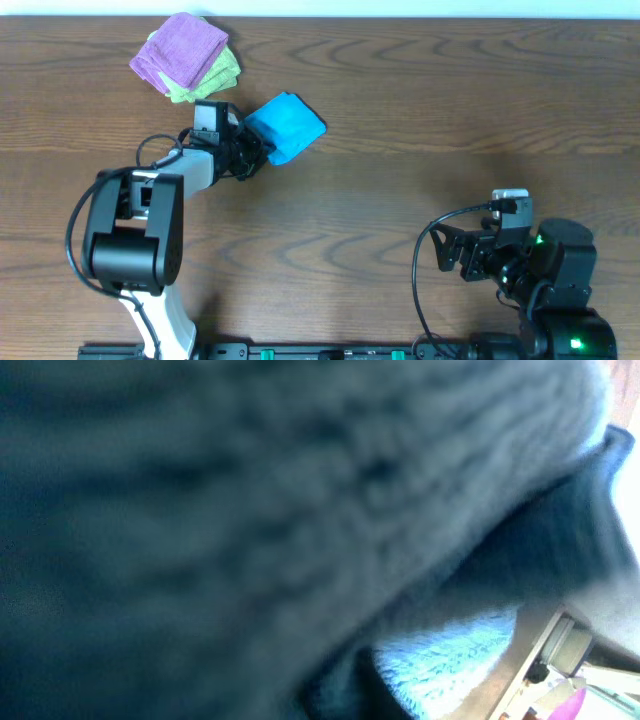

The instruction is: Fold the cloth

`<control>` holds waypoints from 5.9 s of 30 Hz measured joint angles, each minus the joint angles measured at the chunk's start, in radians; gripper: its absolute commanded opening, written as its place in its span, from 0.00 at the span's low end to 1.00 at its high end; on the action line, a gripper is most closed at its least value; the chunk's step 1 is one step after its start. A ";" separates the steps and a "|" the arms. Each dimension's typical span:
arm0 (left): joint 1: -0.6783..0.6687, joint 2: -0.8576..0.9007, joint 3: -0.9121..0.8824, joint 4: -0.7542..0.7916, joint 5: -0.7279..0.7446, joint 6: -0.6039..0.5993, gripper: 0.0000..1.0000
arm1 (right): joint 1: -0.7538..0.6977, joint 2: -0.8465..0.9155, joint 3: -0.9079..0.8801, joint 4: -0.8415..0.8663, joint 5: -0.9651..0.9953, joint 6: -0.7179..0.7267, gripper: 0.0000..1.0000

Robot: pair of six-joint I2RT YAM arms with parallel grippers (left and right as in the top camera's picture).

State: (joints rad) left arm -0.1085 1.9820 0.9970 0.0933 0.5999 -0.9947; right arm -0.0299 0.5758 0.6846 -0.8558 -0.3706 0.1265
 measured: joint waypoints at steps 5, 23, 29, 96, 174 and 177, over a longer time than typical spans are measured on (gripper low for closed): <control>0.000 0.013 -0.007 0.144 0.023 -0.001 0.06 | 0.000 0.000 0.000 0.000 0.000 0.000 0.99; 0.054 -0.021 0.676 -0.200 -0.108 0.023 0.06 | 0.000 0.000 0.000 0.000 0.000 0.000 0.99; 0.154 -0.004 0.723 -0.108 -0.216 0.045 0.05 | 0.000 0.000 0.000 0.000 0.000 0.000 0.99; 0.261 0.358 1.189 -0.775 -0.293 0.488 0.06 | 0.000 0.001 0.000 0.000 0.000 0.000 0.99; 0.277 0.166 1.124 -0.850 -0.396 0.657 0.06 | 0.000 0.001 0.000 0.000 0.000 0.000 0.99; 0.267 0.210 1.124 -0.797 -0.393 0.630 0.06 | 0.000 0.001 0.000 0.000 0.000 0.000 0.99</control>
State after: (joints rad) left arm 0.1581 2.1921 2.1208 -0.7036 0.2070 -0.3645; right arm -0.0299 0.5766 0.6842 -0.8558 -0.3710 0.1268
